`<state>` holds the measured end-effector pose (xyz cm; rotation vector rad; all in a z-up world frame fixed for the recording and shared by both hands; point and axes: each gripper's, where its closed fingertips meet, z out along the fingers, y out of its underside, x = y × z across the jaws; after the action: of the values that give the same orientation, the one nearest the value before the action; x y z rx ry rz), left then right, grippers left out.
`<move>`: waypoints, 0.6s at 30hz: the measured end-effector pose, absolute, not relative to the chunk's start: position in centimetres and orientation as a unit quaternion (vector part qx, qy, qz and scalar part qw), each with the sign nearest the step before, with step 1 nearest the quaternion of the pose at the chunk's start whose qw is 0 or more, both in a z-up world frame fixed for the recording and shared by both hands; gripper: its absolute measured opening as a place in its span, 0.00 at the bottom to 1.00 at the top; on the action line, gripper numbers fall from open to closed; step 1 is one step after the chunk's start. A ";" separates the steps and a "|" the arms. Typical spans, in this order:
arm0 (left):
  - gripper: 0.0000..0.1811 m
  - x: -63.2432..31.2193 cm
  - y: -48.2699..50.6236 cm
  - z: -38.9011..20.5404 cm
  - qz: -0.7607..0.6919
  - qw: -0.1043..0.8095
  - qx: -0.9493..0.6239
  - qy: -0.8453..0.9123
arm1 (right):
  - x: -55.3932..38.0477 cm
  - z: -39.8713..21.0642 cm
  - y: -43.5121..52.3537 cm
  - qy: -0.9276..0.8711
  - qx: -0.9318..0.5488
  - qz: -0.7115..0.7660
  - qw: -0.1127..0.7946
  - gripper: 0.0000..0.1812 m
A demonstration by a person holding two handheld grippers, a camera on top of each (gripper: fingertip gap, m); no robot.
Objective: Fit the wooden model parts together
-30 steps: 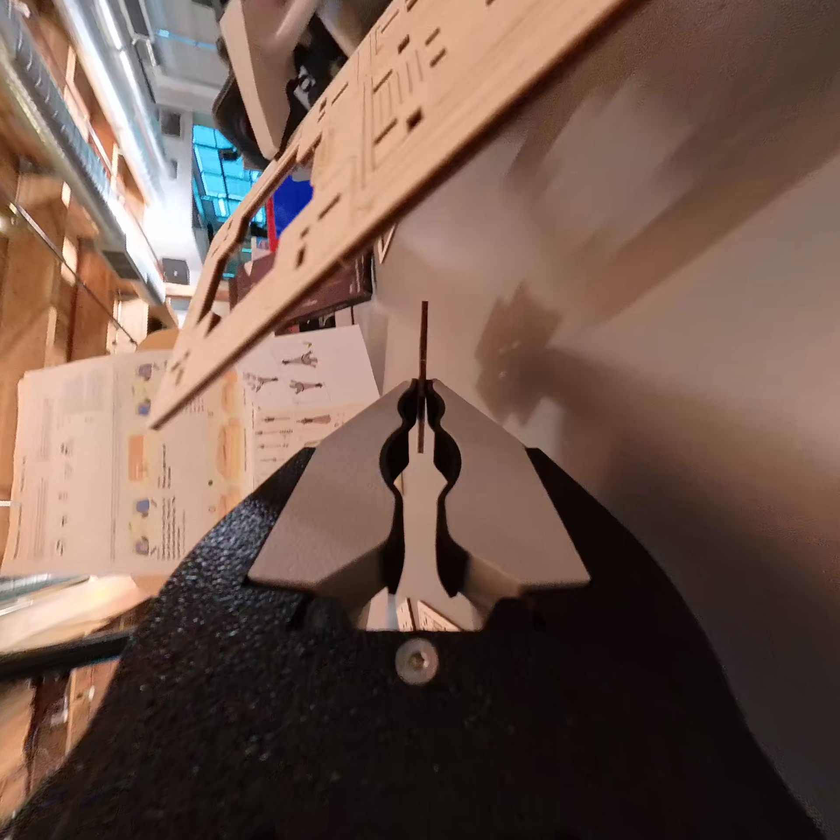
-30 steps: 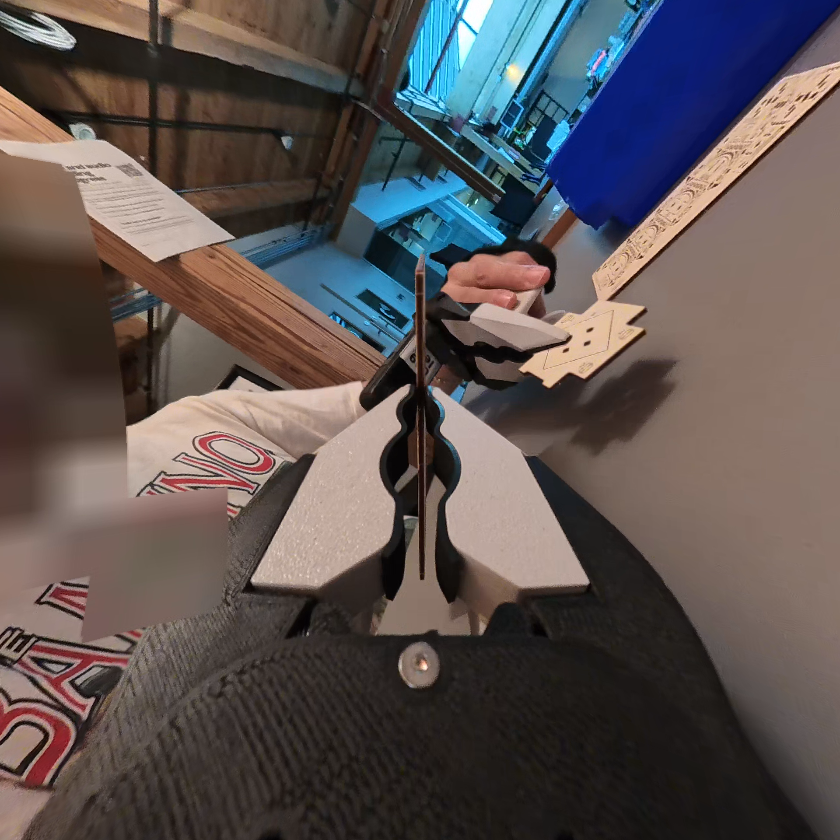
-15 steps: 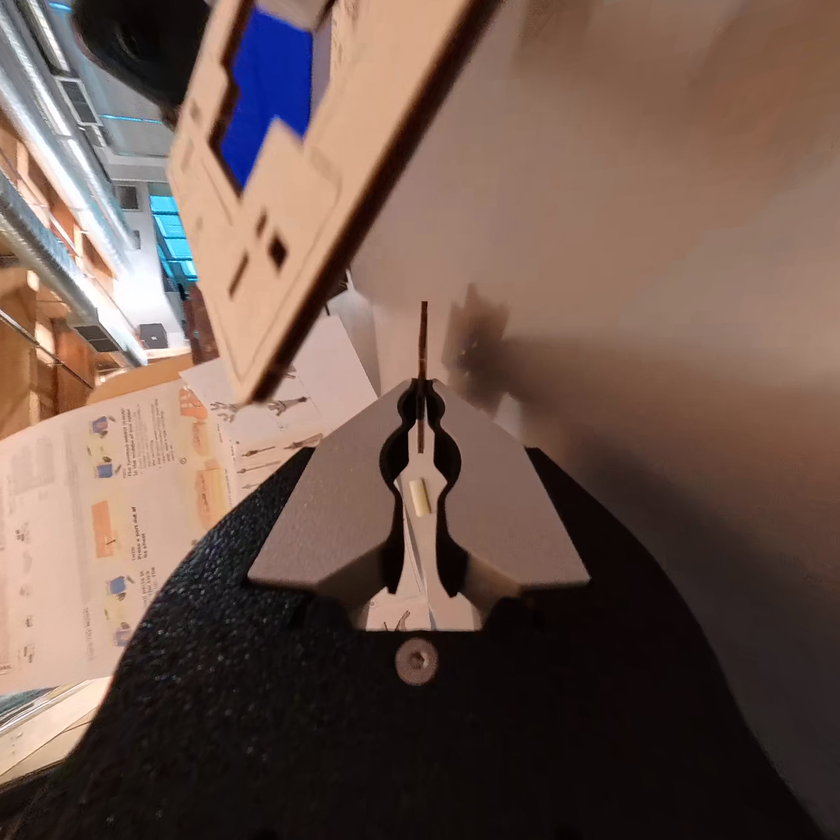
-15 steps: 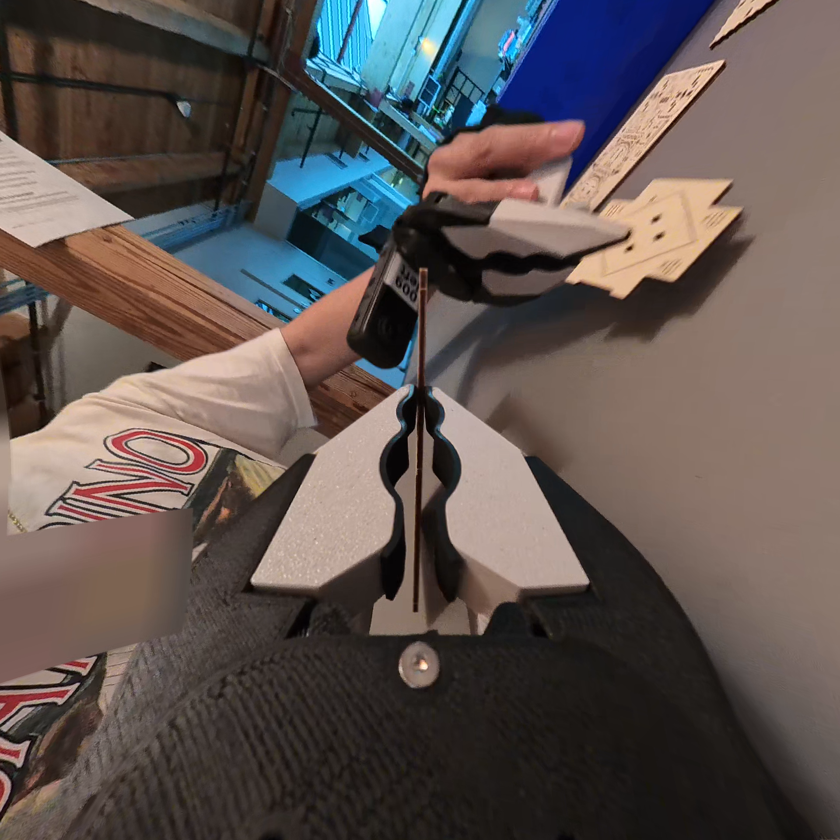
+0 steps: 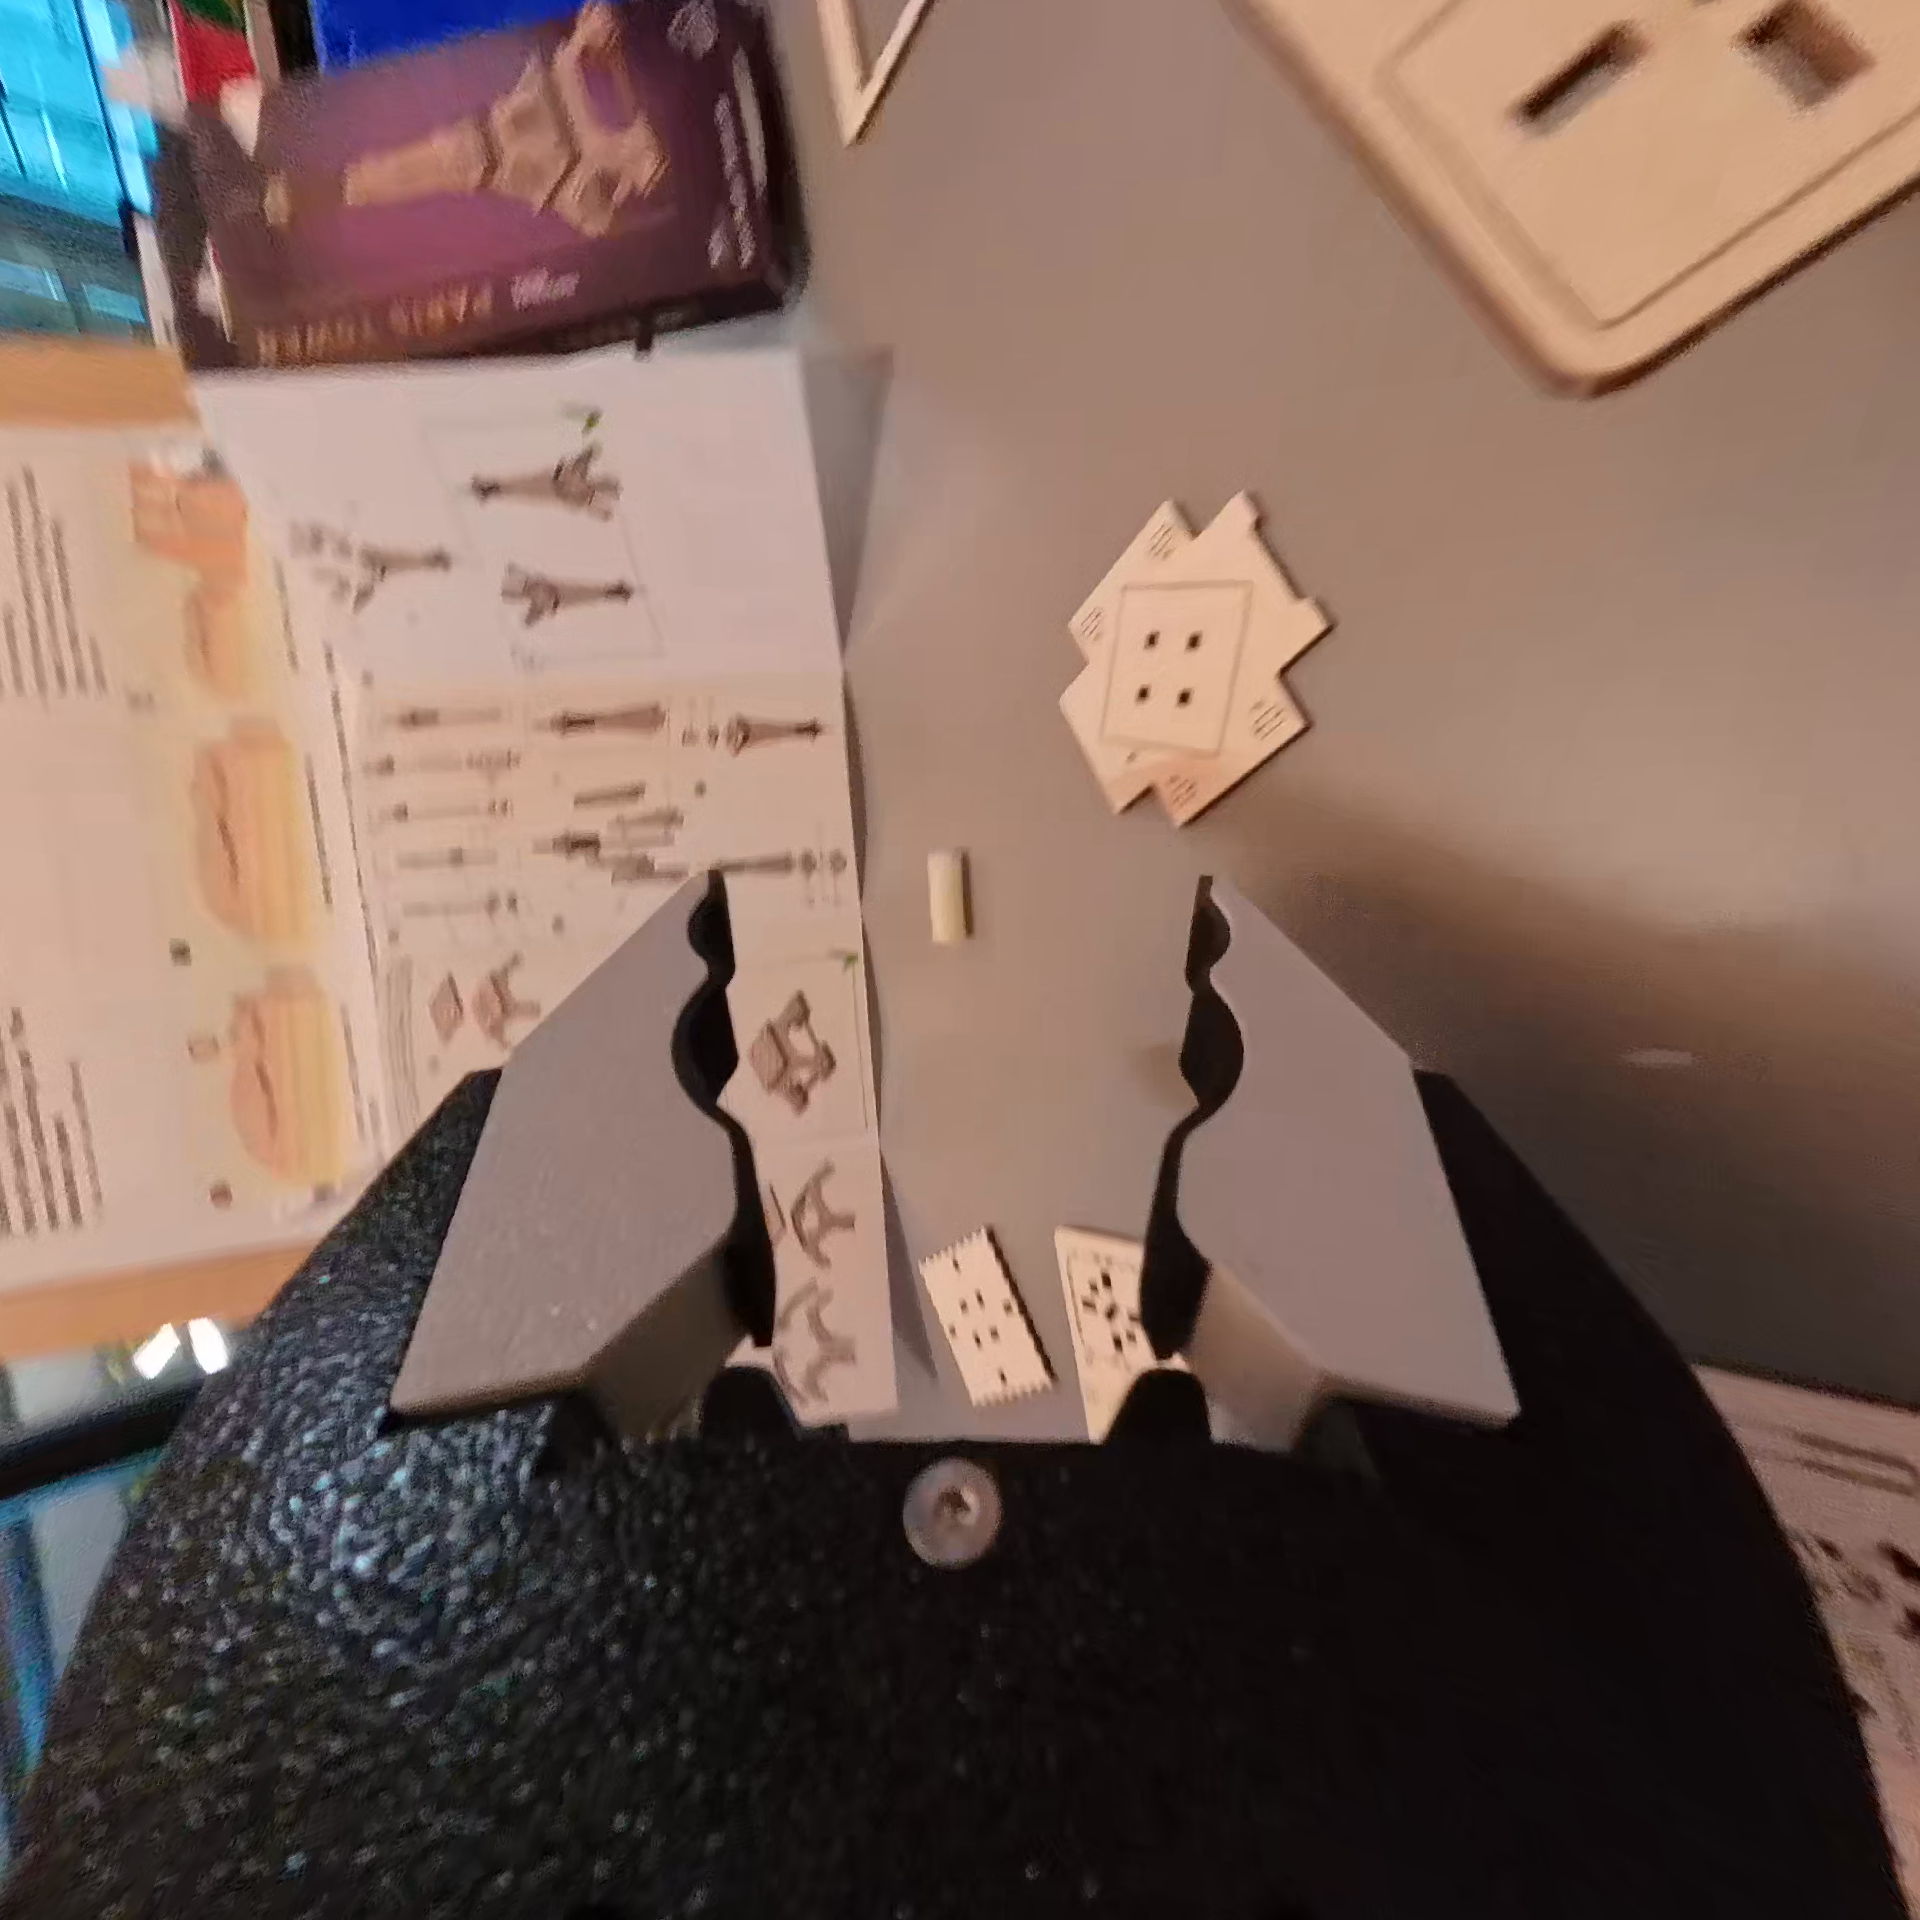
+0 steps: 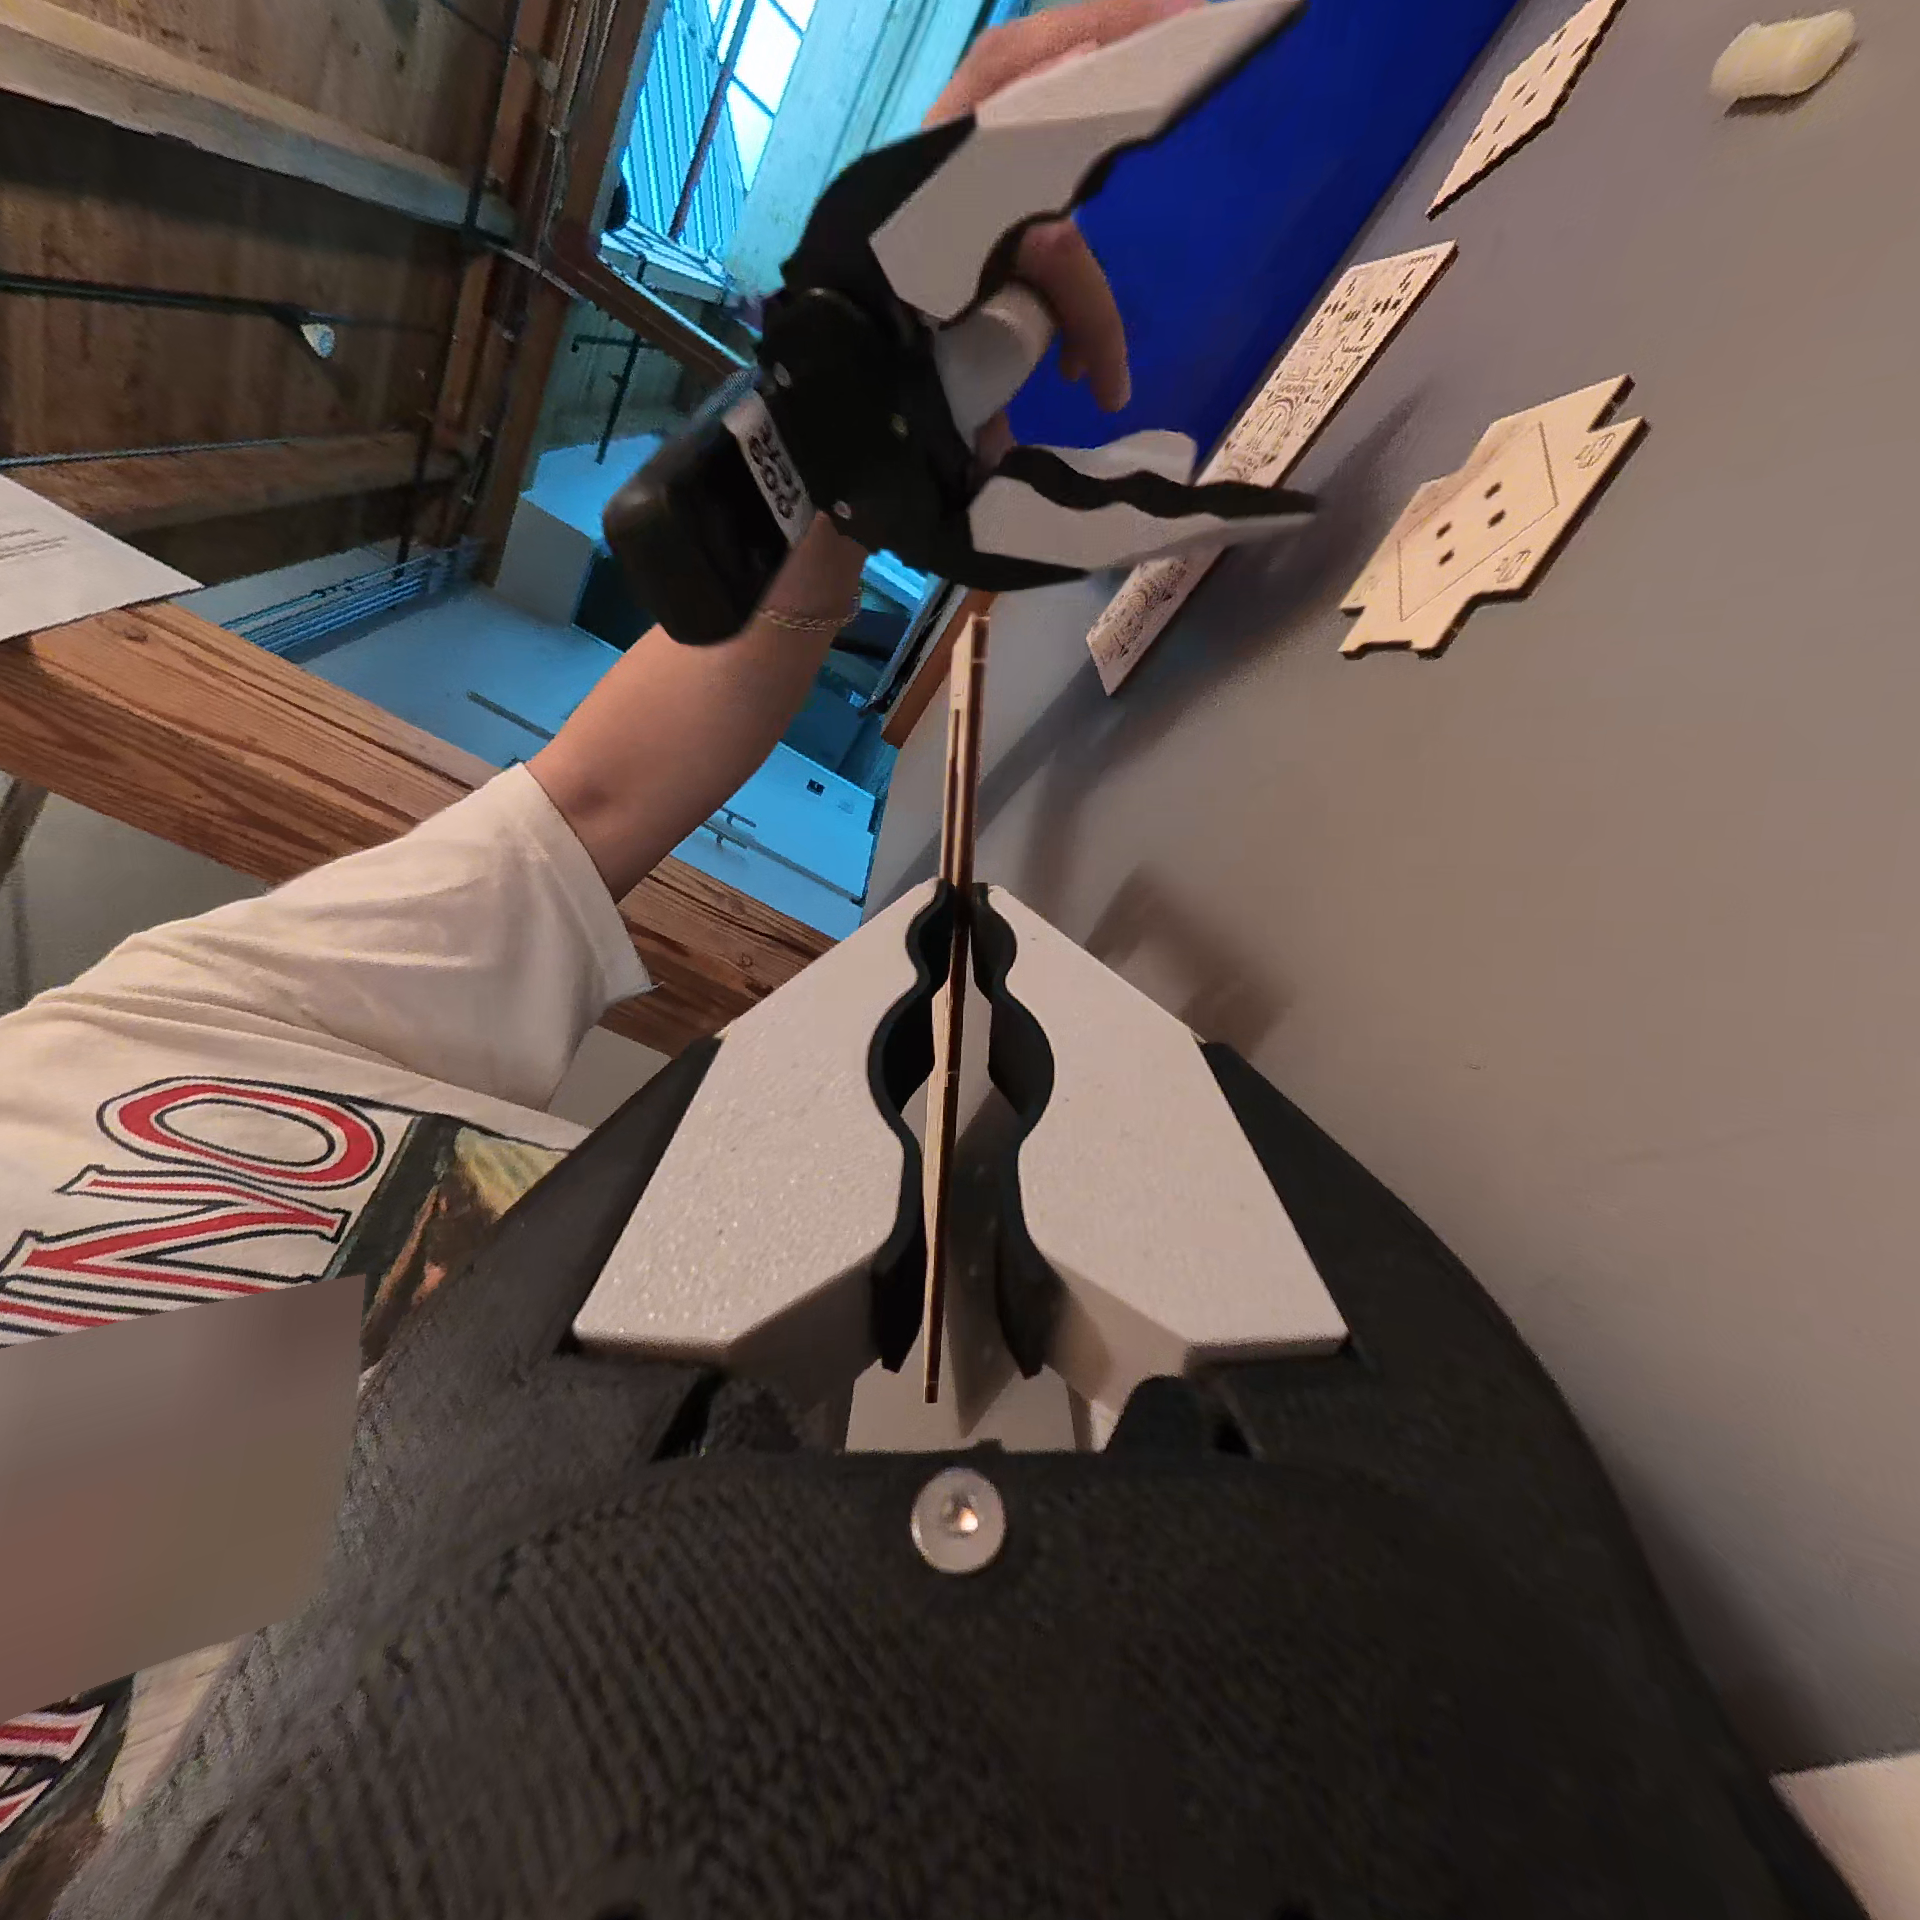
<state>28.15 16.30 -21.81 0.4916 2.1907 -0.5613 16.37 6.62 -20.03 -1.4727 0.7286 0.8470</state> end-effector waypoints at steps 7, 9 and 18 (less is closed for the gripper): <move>0.37 24.0 17.9 -16.5 -0.385 0.305 -0.153 0.857 | 18.3 -19.9 6.4 0.351 -0.615 0.319 0.630 0.00; 0.35 19.7 16.1 -17.9 -0.449 0.168 -0.257 0.839 | 18.7 -19.5 6.5 0.357 -0.598 0.316 0.644 0.00; 0.05 12.7 11.4 -21.8 -0.581 -0.175 -0.385 0.695 | 17.2 -18.1 8.2 0.316 -0.586 0.333 0.668 0.00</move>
<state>12.72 11.37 -21.75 -1.3665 2.4673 -2.0614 17.24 8.22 -18.10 -1.3221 0.7120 0.7507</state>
